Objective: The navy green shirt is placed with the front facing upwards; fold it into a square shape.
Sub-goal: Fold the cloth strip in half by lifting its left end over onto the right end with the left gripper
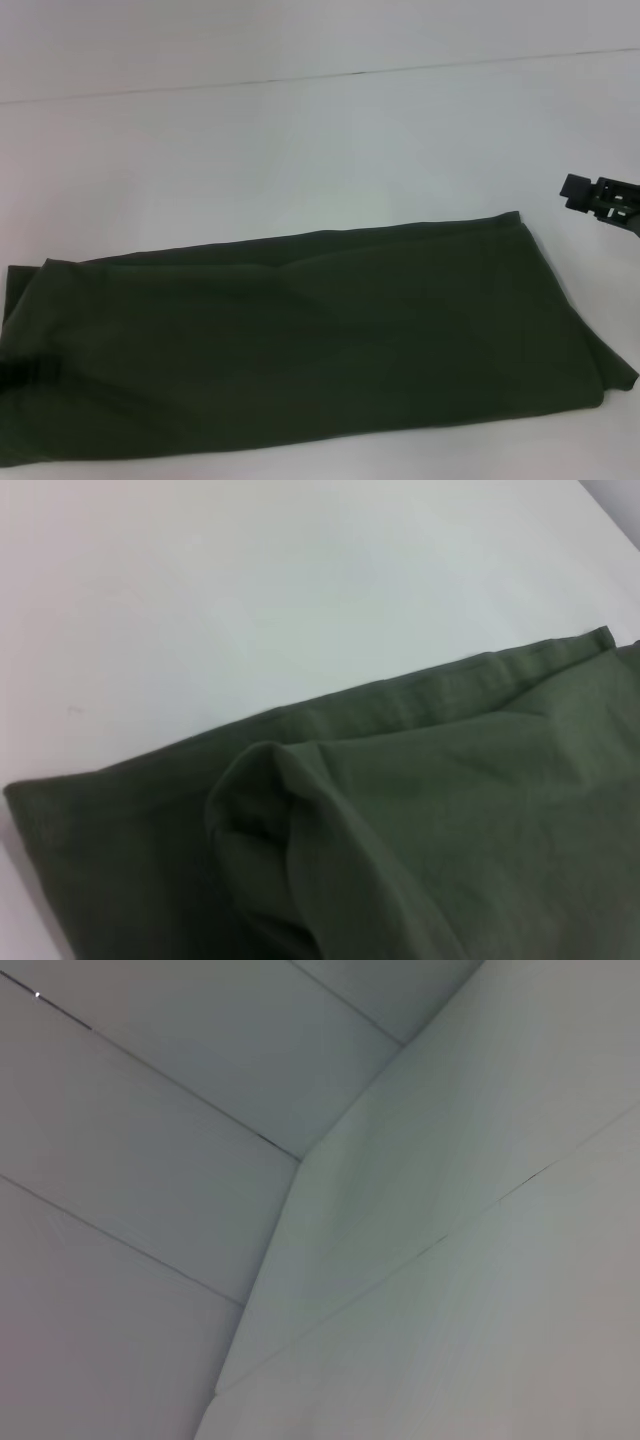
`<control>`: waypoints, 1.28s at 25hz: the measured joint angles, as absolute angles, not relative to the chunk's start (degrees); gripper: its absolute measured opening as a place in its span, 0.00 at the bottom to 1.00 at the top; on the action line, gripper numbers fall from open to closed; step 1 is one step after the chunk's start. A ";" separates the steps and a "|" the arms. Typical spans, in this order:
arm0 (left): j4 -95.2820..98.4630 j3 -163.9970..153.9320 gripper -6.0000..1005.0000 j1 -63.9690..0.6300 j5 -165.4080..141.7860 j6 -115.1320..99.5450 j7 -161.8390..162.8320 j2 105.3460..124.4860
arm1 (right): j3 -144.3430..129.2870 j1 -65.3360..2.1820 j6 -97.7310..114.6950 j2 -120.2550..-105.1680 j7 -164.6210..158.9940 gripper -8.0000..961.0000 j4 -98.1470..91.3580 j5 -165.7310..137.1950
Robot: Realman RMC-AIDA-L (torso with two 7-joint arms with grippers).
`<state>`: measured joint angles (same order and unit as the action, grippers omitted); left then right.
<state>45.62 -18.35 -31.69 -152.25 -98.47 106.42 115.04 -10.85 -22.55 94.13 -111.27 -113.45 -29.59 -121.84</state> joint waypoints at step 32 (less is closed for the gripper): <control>45.27 -18.80 0.05 -31.75 -152.22 -98.35 106.40 115.49 | -23.79 -26.82 91.49 -114.15 -102.20 0.04 -30.33 -121.91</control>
<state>45.27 -18.80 -31.75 -152.22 -98.35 106.40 115.49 -23.79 -26.82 91.49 -114.15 -102.20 -30.33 -121.91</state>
